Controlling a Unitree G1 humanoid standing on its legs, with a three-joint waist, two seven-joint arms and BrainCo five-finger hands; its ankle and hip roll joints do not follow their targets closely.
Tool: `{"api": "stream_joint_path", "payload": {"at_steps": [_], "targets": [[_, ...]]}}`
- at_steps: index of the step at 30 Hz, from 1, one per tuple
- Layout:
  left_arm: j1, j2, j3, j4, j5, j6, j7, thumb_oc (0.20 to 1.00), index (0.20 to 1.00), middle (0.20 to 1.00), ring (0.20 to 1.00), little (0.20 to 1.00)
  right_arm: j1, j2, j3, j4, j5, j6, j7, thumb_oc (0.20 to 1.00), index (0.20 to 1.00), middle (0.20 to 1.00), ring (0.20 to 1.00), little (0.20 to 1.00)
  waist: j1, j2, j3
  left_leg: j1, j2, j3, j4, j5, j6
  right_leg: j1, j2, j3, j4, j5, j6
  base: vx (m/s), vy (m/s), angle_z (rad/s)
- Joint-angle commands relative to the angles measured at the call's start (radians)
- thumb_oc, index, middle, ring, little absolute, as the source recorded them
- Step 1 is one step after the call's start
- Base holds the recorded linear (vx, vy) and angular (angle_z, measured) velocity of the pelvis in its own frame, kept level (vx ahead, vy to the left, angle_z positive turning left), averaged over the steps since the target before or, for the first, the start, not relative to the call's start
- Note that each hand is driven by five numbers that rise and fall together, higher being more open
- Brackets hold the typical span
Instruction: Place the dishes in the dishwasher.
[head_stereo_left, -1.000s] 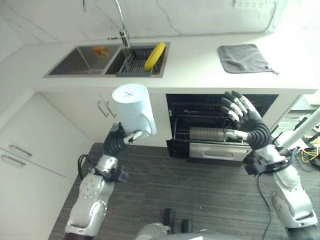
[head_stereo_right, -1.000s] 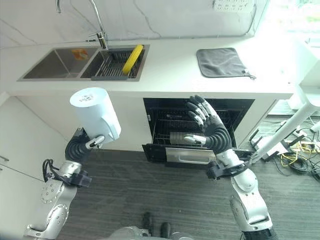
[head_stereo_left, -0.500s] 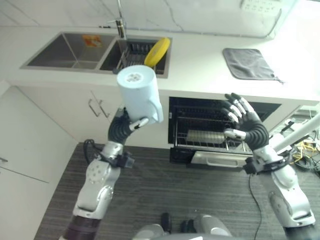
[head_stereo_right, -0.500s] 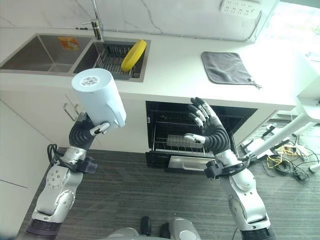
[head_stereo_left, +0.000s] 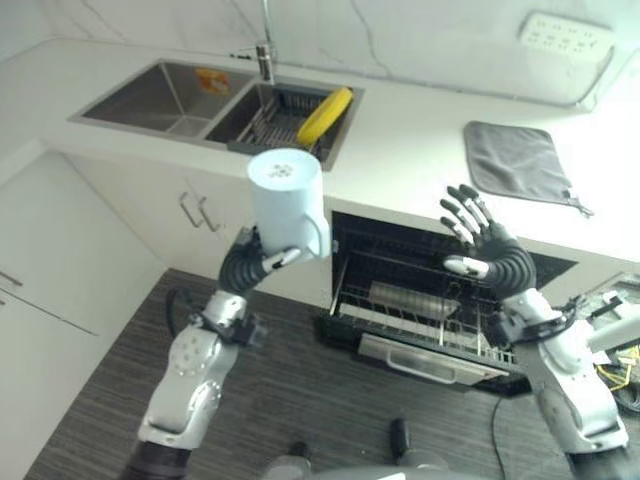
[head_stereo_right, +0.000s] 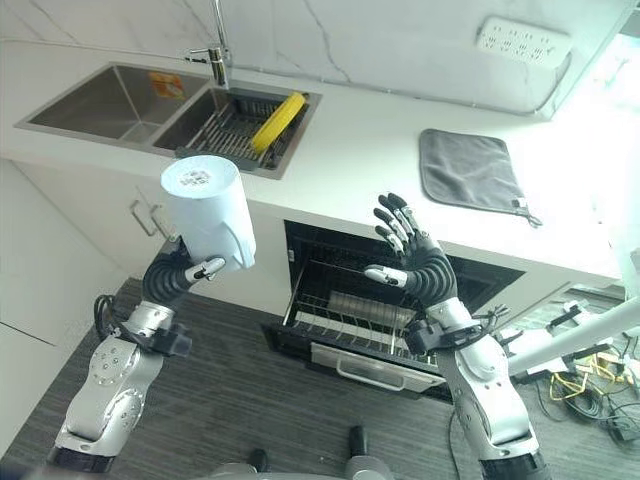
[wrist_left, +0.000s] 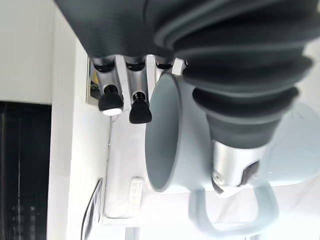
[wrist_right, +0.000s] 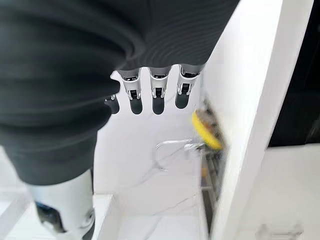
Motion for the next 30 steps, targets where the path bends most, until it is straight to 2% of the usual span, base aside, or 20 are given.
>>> {"api": "stream_joint_path", "payload": {"at_steps": [1,3,4,6,7,8,10,13,15,21,24,25,26,27,28,29,30], "targets": [[-0.045,0.021,0.019,-0.071,-0.015,-0.071,-0.001,0.200,0.200,0.200,0.200,0.200,-0.034,0.001,-0.021,-0.087,0.035,-0.038,-0.013,1.000,1.000,1.000,1.000,1.000,-0.017,-0.007,-0.036,0.017,-0.048,0.040,-0.012,-0.022,0.055,-0.008,-0.068,-0.008,0.001,0.008,0.049,0.01,-0.316,-0.03],[-0.053,0.018,0.014,-0.065,-0.024,-0.067,0.000,0.200,0.200,0.200,0.200,0.200,-0.031,-0.001,-0.026,-0.090,0.040,-0.039,-0.018,1.000,1.000,1.000,1.000,1.000,-0.032,0.000,-0.042,0.001,-0.008,0.091,-0.012,-0.004,0.032,-0.006,-0.046,-0.026,0.001,-0.017,0.026,-0.03,-0.246,0.13],[-0.060,0.017,0.013,-0.059,-0.028,-0.068,-0.004,0.200,0.200,0.200,0.200,0.200,-0.033,-0.003,-0.029,-0.093,0.036,-0.037,-0.022,1.000,1.000,1.000,1.000,1.000,-0.038,0.002,-0.045,-0.007,0.001,0.112,-0.012,0.005,0.026,-0.007,-0.043,-0.034,0.001,-0.020,0.022,-0.05,-0.191,0.26],[-0.079,0.012,0.008,-0.048,-0.045,-0.065,-0.024,0.200,0.200,0.200,0.200,0.200,-0.034,-0.001,-0.046,-0.096,0.114,-0.061,-0.100,1.000,1.000,1.000,1.000,1.000,-0.056,0.013,-0.046,-0.017,0.012,0.181,-0.012,0.025,0.016,-0.003,-0.042,-0.071,0.001,-0.023,0.018,-0.06,-0.113,0.31],[-0.094,0.009,-0.004,-0.039,-0.052,-0.066,-0.030,0.200,0.200,0.200,0.200,0.200,-0.041,0.011,-0.045,-0.095,0.127,-0.061,-0.086,1.000,1.000,1.000,1.000,1.000,-0.067,0.018,-0.045,-0.022,0.015,0.214,-0.012,0.032,0.014,-0.002,-0.045,-0.090,0.001,-0.023,0.017,-0.08,-0.025,0.34],[-0.114,0.003,-0.025,-0.025,-0.045,-0.076,-0.035,0.200,0.200,0.200,0.200,0.200,-0.045,0.025,-0.029,-0.105,0.033,-0.064,-0.090,1.000,1.000,1.000,1.000,1.000,-0.080,0.031,-0.046,-0.028,0.020,0.230,-0.012,0.038,0.008,-0.003,-0.050,-0.109,0.001,-0.020,0.016,-0.05,0.037,0.74],[-0.117,0.009,-0.038,-0.036,-0.020,-0.085,-0.014,0.200,0.200,0.200,0.200,0.200,-0.062,0.014,-0.002,-0.116,-0.011,-0.057,-0.099,1.000,1.000,1.000,1.000,1.000,-0.089,0.050,-0.048,-0.033,0.001,0.182,-0.012,0.031,0.013,-0.002,-0.047,-0.084,0.001,-0.024,0.015,-0.01,0.097,0.78],[-0.140,0.019,-0.041,-0.025,-0.018,-0.084,-0.004,0.200,0.200,0.200,0.200,0.200,-0.075,0.002,-0.005,-0.100,-0.035,-0.077,-0.146,1.000,1.000,1.000,1.000,1.000,-0.097,0.060,-0.058,-0.031,-0.011,0.158,-0.012,0.024,0.018,0.004,-0.049,-0.063,0.001,-0.028,0.017,0.00,0.050,-0.23],[-0.160,0.013,-0.040,-0.024,-0.010,-0.077,0.001,0.200,0.200,0.200,0.200,0.200,-0.081,0.017,-0.015,-0.096,-0.058,-0.081,-0.186,1.000,1.000,1.000,1.000,1.000,-0.106,0.065,-0.058,-0.024,-0.010,0.165,-0.012,0.018,0.020,0.006,-0.054,-0.062,0.003,-0.028,0.019,-0.01,0.023,-0.06],[-0.159,0.009,-0.028,-0.022,0.000,-0.085,0.006,0.200,0.200,0.200,0.200,0.200,-0.051,0.036,-0.017,-0.117,-0.089,-0.058,-0.188,1.000,1.000,1.000,1.000,1.000,-0.129,0.072,-0.055,0.000,-0.019,0.189,-0.012,0.000,0.033,0.007,-0.061,-0.026,0.015,-0.028,0.025,0.01,0.021,-0.21],[-0.157,0.018,-0.023,-0.020,0.003,-0.085,-0.001,0.200,0.200,0.200,0.200,0.200,-0.027,0.034,-0.024,-0.119,-0.052,-0.037,-0.180,1.000,1.000,1.000,1.000,1.000,-0.152,0.070,-0.059,0.042,-0.015,0.238,-0.010,0.005,0.032,0.005,-0.042,-0.002,0.052,-0.056,0.013,0.03,-0.028,-0.22],[-0.147,0.023,-0.022,-0.022,-0.007,-0.099,-0.011,0.200,0.200,0.200,0.200,0.200,-0.019,0.014,-0.031,-0.115,-0.042,-0.045,-0.168,1.000,1.000,1.000,1.000,1.000,-0.151,0.056,-0.048,0.023,-0.016,0.223,0.149,-0.007,0.022,0.011,-0.033,0.010,0.070,-0.066,-0.009,0.00,-0.051,-0.35],[-0.146,0.024,-0.022,-0.023,-0.007,-0.104,-0.012,0.200,0.200,0.200,0.200,0.200,-0.018,0.010,-0.032,-0.113,-0.041,-0.048,-0.164,1.000,1.000,1.000,1.000,1.000,-0.148,0.051,-0.048,-0.001,-0.018,0.210,0.196,-0.002,0.019,0.006,-0.034,0.012,0.072,-0.062,-0.015,0.03,-0.009,-0.29],[-0.138,0.013,-0.034,-0.022,0.028,-0.130,-0.003,0.200,0.200,0.200,0.200,0.200,-0.029,-0.001,-0.020,-0.099,-0.053,-0.059,-0.153,1.000,1.000,1.000,1.000,1.000,-0.114,0.039,-0.026,-0.117,-0.067,0.043,0.289,0.036,0.012,0.019,-0.017,0.058,0.070,-0.056,-0.027,0.03,0.114,-0.36],[-0.139,0.008,-0.045,-0.018,0.031,-0.134,-0.003,0.200,0.200,0.200,0.200,0.200,-0.054,-0.009,-0.016,-0.085,-0.046,-0.069,-0.164,1.000,1.000,1.000,1.000,1.000,-0.106,0.036,-0.006,-0.125,-0.061,0.031,0.228,0.014,0.034,0.003,-0.011,0.089,0.111,-0.062,-0.021,0.07,0.174,-0.46],[-0.126,0.010,-0.043,-0.015,0.033,-0.149,-0.007,0.200,0.200,0.200,0.200,0.200,-0.052,-0.014,-0.017,-0.069,-0.020,-0.098,-0.147,1.000,1.000,1.000,1.000,1.000,-0.098,0.035,0.001,-0.112,-0.076,0.018,0.188,-0.001,0.037,-0.001,-0.017,0.091,0.110,-0.062,-0.019,0.06,0.226,-0.89],[-0.121,0.020,-0.044,-0.009,0.032,-0.165,-0.011,0.200,0.200,0.200,0.200,0.200,-0.065,-0.023,-0.005,-0.075,-0.008,-0.097,-0.165,1.000,1.000,1.000,1.000,1.000,-0.106,0.043,-0.001,-0.079,-0.068,0.053,0.129,-0.006,0.044,-0.004,-0.027,0.089,0.089,-0.053,-0.006,0.08,0.193,-1.29]]}}
